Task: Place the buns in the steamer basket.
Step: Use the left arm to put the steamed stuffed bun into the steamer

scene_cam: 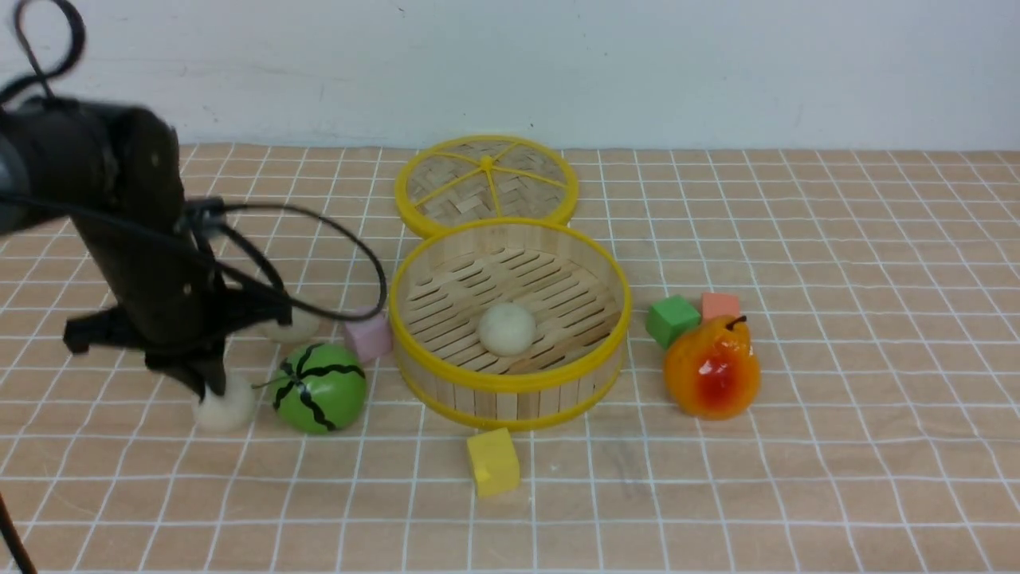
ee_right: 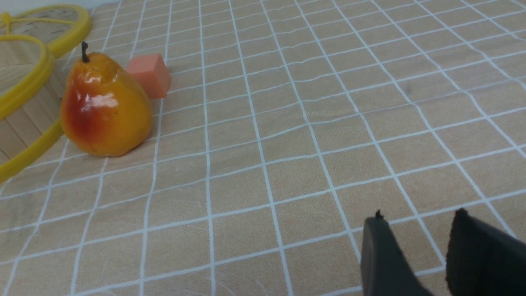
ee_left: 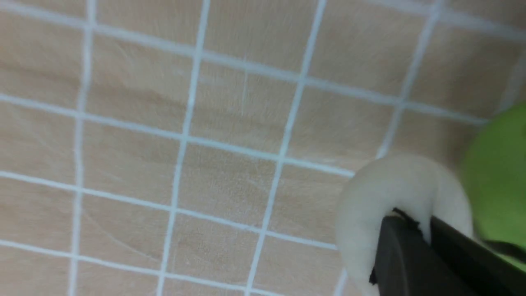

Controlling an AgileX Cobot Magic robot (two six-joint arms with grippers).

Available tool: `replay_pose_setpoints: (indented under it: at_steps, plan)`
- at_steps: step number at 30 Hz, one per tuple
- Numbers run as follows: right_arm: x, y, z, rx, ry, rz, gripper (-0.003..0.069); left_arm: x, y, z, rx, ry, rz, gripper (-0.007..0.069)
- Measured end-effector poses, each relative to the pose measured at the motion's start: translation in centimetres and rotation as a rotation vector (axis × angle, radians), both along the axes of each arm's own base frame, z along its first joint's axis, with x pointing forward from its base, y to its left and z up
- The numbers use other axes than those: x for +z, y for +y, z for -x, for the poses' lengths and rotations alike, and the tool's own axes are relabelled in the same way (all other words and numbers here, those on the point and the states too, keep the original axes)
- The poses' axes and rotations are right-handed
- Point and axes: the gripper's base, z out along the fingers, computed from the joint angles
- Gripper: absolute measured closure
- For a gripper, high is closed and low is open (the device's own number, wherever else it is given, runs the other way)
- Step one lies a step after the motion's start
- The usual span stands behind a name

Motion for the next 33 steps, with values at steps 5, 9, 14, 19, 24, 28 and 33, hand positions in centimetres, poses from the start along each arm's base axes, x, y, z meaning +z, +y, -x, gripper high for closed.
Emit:
replay_pose_setpoints:
  at_steps: [5,9,14,19,24,28,33]
  plan:
    - [0.0,0.0,0.0,0.000,0.000,0.000,0.0418,6.2,-1.3,-1.3,-0.019,-0.122,0.100,0.0635]
    - [0.0,0.0,0.0,0.000,0.000,0.000,0.0418,9.0,-4.9,-1.5,-0.151,-0.224,0.227,0.0635]
    - [0.0,0.0,0.0,0.000,0.000,0.000,0.0418,10.0,-12.5,-1.1,-0.368,-0.370,0.351,0.0635]
    - [0.0,0.0,0.0,0.000,0.000,0.000,0.0418,6.4,-18.7,-2.7,-0.440,-0.497,0.390,0.0635]
    - [0.0,0.0,0.0,0.000,0.000,0.000,0.0418,1.5,-21.0,-4.5,-0.437,-0.510,0.380,0.0630]
    - [0.0,0.0,0.0,0.000,0.000,0.000,0.0418,-2.6,-21.4,-5.7,-0.404,-0.453,0.363,0.0617]
    - [0.0,0.0,0.0,0.000,0.000,0.000,0.0418,-4.1,-21.6,-6.1,-0.374,-0.438,0.368,0.0578]
